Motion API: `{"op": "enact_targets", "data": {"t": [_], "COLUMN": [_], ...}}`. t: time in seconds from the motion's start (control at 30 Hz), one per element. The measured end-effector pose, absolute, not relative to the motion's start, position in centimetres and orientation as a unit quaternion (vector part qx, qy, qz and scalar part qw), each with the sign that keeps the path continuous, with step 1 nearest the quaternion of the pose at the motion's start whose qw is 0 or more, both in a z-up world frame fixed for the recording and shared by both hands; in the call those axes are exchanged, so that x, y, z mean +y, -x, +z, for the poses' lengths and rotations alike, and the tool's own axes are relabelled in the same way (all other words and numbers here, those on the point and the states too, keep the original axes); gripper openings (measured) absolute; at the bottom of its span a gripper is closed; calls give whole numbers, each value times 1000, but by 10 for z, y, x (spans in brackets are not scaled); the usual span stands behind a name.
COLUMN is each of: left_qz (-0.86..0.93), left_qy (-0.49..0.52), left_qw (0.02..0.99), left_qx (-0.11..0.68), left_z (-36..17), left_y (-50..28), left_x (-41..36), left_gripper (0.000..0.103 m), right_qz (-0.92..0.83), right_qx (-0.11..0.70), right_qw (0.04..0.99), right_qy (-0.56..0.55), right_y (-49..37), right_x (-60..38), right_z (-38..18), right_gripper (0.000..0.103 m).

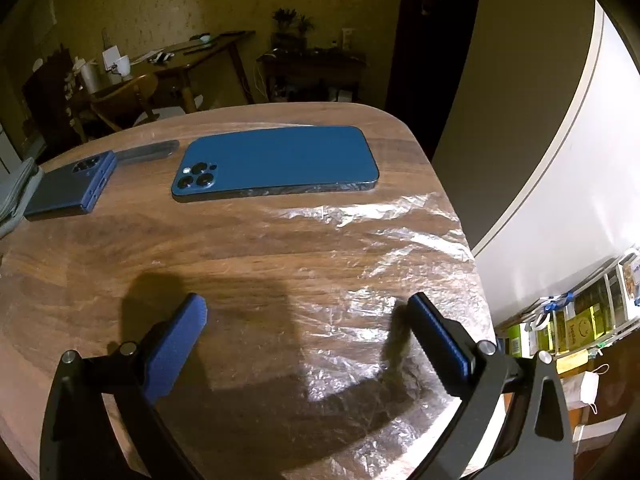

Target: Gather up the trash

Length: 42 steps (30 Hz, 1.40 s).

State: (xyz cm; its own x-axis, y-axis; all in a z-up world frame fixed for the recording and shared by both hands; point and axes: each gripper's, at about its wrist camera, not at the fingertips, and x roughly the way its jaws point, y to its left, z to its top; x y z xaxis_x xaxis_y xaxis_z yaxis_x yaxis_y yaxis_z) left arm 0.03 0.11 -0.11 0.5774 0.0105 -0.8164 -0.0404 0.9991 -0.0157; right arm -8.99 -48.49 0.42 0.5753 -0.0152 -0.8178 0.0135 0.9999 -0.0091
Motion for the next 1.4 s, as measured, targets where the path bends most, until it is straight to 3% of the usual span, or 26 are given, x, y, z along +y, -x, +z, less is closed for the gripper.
{"op": "enact_targets", "data": {"t": [1.4], "left_qz": [19], "left_qy": [12], "left_qw": [886], "left_qx": [462], "left_z": [-3], "left_y": [-5], "left_x": [0], "left_gripper": [102], "right_qz": [-9], "right_qx": [461], "right_qw": [887], "right_qy": [3], "right_y": [92], "right_x": [-485], "right_z": [5], "right_gripper": [99]}}
